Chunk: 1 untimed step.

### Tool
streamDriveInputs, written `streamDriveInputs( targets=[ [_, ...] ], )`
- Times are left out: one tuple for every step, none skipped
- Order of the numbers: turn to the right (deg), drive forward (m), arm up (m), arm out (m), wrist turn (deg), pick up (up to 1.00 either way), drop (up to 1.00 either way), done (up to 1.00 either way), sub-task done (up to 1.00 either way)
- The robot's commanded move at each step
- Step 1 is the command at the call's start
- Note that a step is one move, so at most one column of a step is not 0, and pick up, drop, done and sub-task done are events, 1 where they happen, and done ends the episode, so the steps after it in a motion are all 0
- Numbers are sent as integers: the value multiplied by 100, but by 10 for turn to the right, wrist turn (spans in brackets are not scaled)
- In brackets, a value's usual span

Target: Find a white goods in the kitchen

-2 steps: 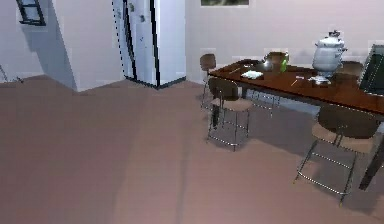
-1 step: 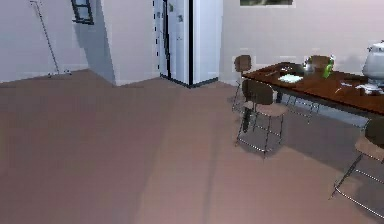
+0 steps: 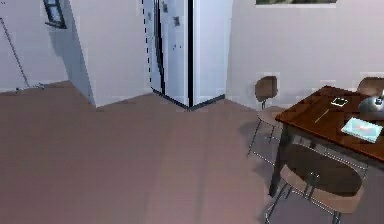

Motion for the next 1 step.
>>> streamDriveInputs(
  targets=[
    [0, 100, 0, 0, 0, 0, 0, 0, 0]
  ],
)
